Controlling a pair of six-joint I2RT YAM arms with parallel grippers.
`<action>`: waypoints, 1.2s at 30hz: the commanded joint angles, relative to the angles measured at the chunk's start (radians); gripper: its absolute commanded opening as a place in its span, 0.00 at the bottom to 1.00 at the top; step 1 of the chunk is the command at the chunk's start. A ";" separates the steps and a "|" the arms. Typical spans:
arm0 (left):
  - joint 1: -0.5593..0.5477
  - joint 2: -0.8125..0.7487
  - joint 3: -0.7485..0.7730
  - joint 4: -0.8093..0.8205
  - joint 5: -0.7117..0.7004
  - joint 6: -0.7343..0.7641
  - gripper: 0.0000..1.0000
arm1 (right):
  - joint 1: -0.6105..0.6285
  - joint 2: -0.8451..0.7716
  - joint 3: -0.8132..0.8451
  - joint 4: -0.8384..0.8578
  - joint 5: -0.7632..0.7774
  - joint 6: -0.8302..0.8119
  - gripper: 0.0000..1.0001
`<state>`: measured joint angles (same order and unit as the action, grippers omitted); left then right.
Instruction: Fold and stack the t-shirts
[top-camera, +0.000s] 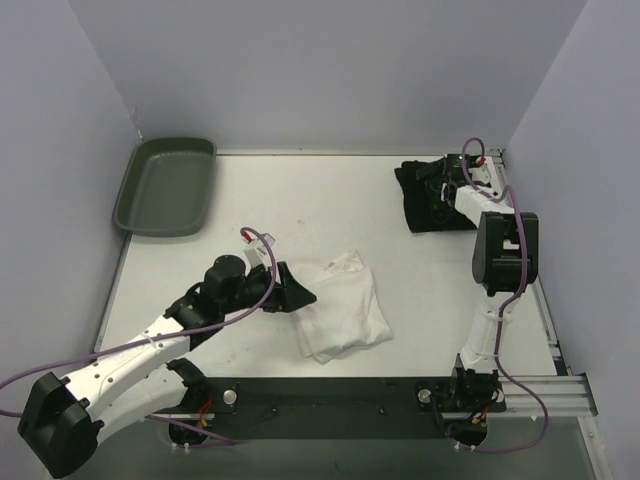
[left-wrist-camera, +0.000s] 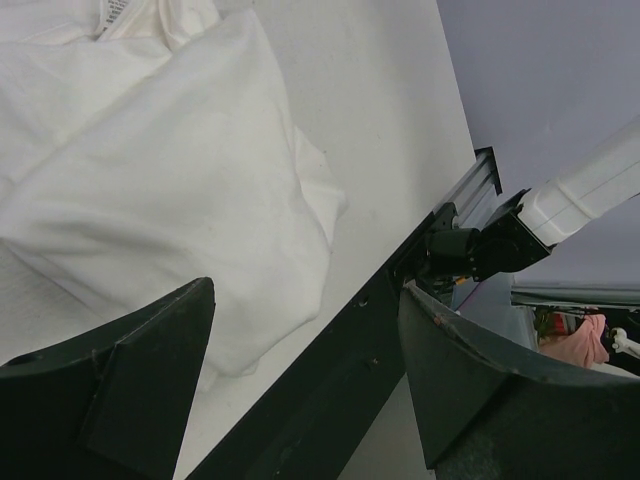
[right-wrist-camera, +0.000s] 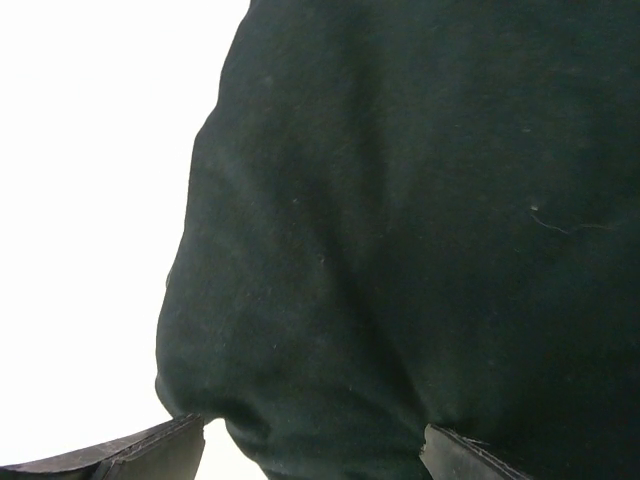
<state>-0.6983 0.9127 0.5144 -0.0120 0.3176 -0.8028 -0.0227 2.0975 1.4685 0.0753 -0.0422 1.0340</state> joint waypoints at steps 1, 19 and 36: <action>0.000 -0.054 0.003 -0.043 -0.014 0.001 0.84 | 0.084 -0.014 -0.074 -0.146 0.017 0.080 0.99; -0.006 -0.090 -0.029 -0.105 -0.048 -0.050 0.83 | 0.346 -0.572 -0.325 -0.237 0.427 -0.388 1.00; -0.047 0.185 -0.070 -0.066 -0.298 -0.214 0.76 | 0.579 -0.596 -0.543 -0.252 0.177 -0.522 0.99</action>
<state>-0.7204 1.0512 0.3767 -0.1368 0.0814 -0.9890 0.5163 1.4895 0.9287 -0.1879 0.1635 0.5365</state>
